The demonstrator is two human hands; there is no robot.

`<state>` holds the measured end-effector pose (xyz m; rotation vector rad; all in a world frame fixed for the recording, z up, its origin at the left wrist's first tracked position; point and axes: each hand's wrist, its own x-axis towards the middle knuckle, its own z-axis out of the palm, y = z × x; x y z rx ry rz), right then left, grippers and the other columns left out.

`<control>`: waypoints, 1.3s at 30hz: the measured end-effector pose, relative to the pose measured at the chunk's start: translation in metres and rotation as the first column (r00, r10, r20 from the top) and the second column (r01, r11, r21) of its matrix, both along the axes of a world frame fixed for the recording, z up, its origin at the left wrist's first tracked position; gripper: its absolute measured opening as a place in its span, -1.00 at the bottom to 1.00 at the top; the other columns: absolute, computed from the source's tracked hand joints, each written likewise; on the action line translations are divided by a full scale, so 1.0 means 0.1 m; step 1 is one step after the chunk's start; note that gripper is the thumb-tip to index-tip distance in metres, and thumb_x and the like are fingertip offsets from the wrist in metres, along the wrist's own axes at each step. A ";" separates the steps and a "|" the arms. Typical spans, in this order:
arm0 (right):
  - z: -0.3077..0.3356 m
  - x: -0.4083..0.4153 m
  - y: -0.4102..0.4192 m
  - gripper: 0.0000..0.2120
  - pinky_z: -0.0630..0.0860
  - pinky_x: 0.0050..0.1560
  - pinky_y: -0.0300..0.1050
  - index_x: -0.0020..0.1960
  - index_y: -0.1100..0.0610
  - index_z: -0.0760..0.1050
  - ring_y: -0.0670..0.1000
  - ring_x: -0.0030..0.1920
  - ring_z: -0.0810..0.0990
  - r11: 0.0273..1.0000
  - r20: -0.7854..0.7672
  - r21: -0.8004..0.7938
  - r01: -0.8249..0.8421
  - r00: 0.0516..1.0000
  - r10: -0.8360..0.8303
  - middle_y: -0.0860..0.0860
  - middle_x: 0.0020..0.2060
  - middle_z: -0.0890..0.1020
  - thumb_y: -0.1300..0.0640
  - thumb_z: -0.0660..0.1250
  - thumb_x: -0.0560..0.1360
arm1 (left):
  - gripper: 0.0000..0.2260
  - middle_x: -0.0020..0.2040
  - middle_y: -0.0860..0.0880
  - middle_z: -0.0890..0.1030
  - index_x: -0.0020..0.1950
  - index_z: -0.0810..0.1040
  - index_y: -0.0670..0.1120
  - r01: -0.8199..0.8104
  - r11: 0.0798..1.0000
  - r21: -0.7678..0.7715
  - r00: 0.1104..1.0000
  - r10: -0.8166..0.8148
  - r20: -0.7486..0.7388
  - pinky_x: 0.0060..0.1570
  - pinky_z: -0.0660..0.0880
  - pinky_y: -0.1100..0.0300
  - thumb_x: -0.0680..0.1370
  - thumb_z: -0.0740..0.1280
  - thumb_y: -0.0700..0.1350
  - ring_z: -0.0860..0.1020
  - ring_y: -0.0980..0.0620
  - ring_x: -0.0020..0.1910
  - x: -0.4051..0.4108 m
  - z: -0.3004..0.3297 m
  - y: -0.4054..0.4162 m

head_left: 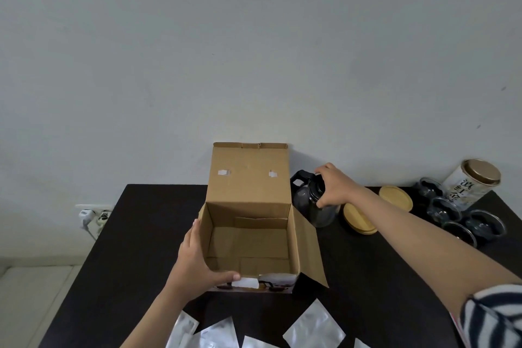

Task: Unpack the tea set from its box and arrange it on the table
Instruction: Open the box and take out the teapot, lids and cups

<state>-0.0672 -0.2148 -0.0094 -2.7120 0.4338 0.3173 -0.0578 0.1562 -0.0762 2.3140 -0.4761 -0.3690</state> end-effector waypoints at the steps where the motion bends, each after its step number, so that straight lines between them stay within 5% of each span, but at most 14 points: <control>1: -0.03 0.02 -0.01 -0.03 0.47 0.21 -0.08 0.49 0.21 0.17 0.10 0.31 0.40 1.000 0.000 0.005 0.008 1.000 -0.008 0.07 0.36 0.28 0.09 0.57 0.21 | 0.35 0.52 0.06 -0.02 0.52 -0.20 0.10 -0.001 1.000 0.003 1.000 0.001 -0.001 0.37 0.27 -0.12 -0.04 0.52 0.43 0.07 0.00 0.48 0.00 0.00 0.00; 13: -0.22 0.02 -0.15 -0.21 0.47 0.23 -0.01 0.42 0.19 0.29 0.11 0.29 0.43 0.997 0.105 0.053 0.060 0.992 -0.065 0.07 0.29 0.37 0.08 0.51 0.27 | 0.30 0.50 0.08 0.03 0.49 -0.18 0.16 -0.002 1.000 -0.016 1.000 0.002 0.015 0.34 0.31 -0.12 -0.02 0.54 0.41 0.13 0.00 0.45 -0.02 0.02 -0.02; 17: -0.21 -0.18 0.01 -0.23 0.30 0.41 0.03 0.46 0.21 0.25 0.14 0.42 0.31 0.997 0.258 -0.027 0.078 0.964 -0.069 0.10 0.42 0.30 0.05 0.50 0.36 | 0.33 0.51 0.05 0.02 0.50 -0.20 0.13 -0.017 1.000 -0.009 1.000 0.017 0.007 0.35 0.30 -0.12 -0.03 0.53 0.41 0.11 0.00 0.46 -0.03 0.03 -0.01; 21: -0.21 -0.62 0.59 -0.36 0.28 0.43 -0.03 0.44 0.17 0.32 0.08 0.43 0.30 0.932 0.428 0.265 0.248 0.835 -0.344 0.08 0.39 0.34 0.08 0.47 0.43 | 0.34 0.51 0.03 0.04 0.51 -0.18 0.12 -0.019 1.000 -0.007 1.000 0.019 0.011 0.34 0.31 -0.15 -0.05 0.51 0.45 0.11 -0.02 0.47 -0.05 0.04 0.00; 23: -0.28 -0.87 0.93 -0.41 0.29 0.38 -0.01 0.41 0.14 0.36 0.11 0.41 0.31 0.805 0.384 0.438 0.399 0.727 -0.569 0.12 0.37 0.34 0.10 0.48 0.44 | 0.34 0.52 0.00 0.06 0.52 -0.17 0.10 -0.016 1.000 0.027 0.999 0.015 0.030 0.37 0.26 -0.18 -0.06 0.46 0.50 0.12 -0.07 0.48 -0.05 0.06 0.00; 26: -0.35 -1.14 1.34 -0.33 0.42 0.23 0.12 0.45 0.08 0.30 0.23 0.36 0.34 0.331 0.008 0.618 0.713 0.415 -0.910 0.18 0.40 0.28 0.10 0.50 0.42 | 0.36 0.55 -0.11 -0.10 0.53 -0.23 0.02 -0.056 0.957 0.284 0.994 0.026 0.111 0.40 -0.05 -0.30 -0.05 0.28 0.61 0.01 -0.17 0.52 -0.07 0.12 -0.01; 29: -0.39 -1.29 1.57 -0.25 0.42 0.21 0.18 0.49 0.16 0.21 0.29 0.33 0.37 -0.100 -0.361 0.637 0.765 0.180 -0.915 0.24 0.41 0.30 0.05 0.49 0.42 | 0.38 0.51 -0.18 -0.32 0.51 -0.31 0.01 -0.175 0.916 0.361 0.983 0.142 0.117 0.36 -0.18 -0.36 -0.08 0.23 0.63 -0.14 -0.24 0.51 -0.19 0.16 0.00; 32: -0.41 -1.31 1.61 -0.36 0.33 0.33 0.21 0.44 0.22 0.28 0.24 0.32 0.42 -0.445 -0.601 0.686 0.575 0.103 -0.793 0.23 0.33 0.42 0.12 0.45 0.45 | 0.43 0.52 -0.19 -0.30 0.51 -0.32 -0.11 -0.361 0.915 0.183 0.932 0.362 0.028 0.37 -0.17 -0.33 -0.06 0.34 0.55 -0.15 -0.22 0.52 -0.37 0.14 0.00; 36: -0.37 -1.26 1.64 -0.64 0.25 0.40 0.17 0.32 0.21 0.40 0.13 0.34 0.46 -0.601 -0.690 0.702 0.383 0.155 -0.707 0.19 0.26 0.51 0.22 0.31 0.54 | 0.38 0.45 -0.21 0.23 0.50 -0.07 -0.23 -0.613 0.765 -0.199 0.774 0.532 -0.342 0.40 0.19 -0.20 -0.05 0.57 0.35 0.22 -0.21 0.45 -0.48 0.04 -0.01; 39: -0.39 -1.25 1.69 -0.94 0.31 0.38 0.06 0.01 0.25 0.49 0.08 0.35 0.46 -0.623 -0.691 0.716 0.316 0.196 -0.696 0.12 -0.05 0.57 0.27 0.27 0.57 | 0.13 0.02 -0.01 0.47 0.50 -0.05 -0.23 -0.672 0.674 -0.307 0.720 0.496 -0.486 0.26 0.36 0.02 0.20 0.63 0.01 0.42 -0.13 0.27 -0.52 0.05 -0.03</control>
